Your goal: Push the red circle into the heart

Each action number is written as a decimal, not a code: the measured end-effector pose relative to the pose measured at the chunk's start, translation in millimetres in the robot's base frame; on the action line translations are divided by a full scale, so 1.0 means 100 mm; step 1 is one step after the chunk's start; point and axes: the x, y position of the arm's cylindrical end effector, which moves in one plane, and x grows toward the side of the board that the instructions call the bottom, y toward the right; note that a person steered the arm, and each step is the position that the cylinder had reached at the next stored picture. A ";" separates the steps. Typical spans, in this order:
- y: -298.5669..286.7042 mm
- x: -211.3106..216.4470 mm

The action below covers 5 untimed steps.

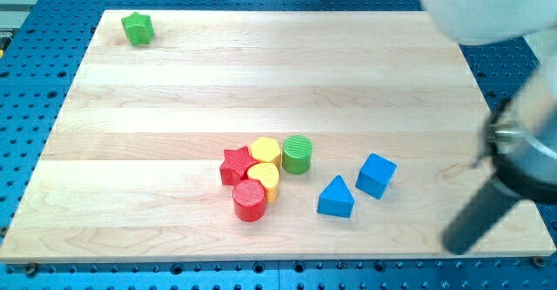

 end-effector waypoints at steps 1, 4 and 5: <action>-1.03 -0.03; -1.87 -0.32; -1.40 -0.40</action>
